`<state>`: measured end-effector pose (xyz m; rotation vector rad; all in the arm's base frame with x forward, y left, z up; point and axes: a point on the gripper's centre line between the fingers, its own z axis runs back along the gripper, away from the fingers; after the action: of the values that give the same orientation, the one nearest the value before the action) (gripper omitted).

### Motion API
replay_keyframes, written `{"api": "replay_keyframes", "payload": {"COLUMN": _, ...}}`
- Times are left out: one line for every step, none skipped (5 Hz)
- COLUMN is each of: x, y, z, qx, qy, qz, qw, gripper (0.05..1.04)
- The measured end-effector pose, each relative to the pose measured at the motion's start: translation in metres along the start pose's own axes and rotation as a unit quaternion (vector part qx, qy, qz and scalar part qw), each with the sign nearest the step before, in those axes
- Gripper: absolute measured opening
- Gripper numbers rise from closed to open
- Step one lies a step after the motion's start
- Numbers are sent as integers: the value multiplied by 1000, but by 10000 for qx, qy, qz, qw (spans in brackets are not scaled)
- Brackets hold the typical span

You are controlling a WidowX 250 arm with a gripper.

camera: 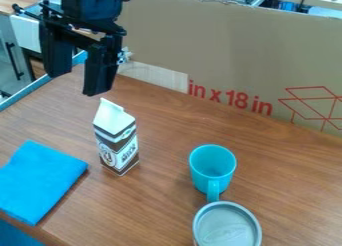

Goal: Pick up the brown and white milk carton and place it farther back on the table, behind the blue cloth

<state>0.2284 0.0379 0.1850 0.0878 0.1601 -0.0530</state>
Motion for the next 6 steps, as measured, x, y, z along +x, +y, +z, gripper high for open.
{"api": "replay_keyframes", "payload": {"x": 0, "y": -1, "z": -5, "qx": -22, "qy": 105, "qz": -12, "qw": 9999, "gripper": 1005}}
{"api": "replay_keyframes", "payload": {"x": 13, "y": -3, "z": -7, "qx": -121, "qy": -121, "qz": -188, "qw": 9997, "gripper": 1005}}
{"api": "replay_keyframes", "payload": {"x": 28, "y": 1, "z": -14, "qx": -272, "qy": -437, "qz": -300, "qw": 9982, "gripper": 1005}}
{"api": "replay_keyframes", "payload": {"x": 45, "y": 2, "z": -26, "qx": -460, "qy": -610, "qz": -434, "qw": 9961, "gripper": 1005}}
{"api": "replay_keyframes", "payload": {"x": 55, "y": 4, "z": -39, "qx": -621, "qy": -639, "qz": -437, "qw": 9951, "gripper": 985}}
{"api": "replay_keyframes", "payload": {"x": 60, "y": 5, "z": -45, "qx": -655, "qy": -627, "qz": -452, "qw": 9949, "gripper": 918}}
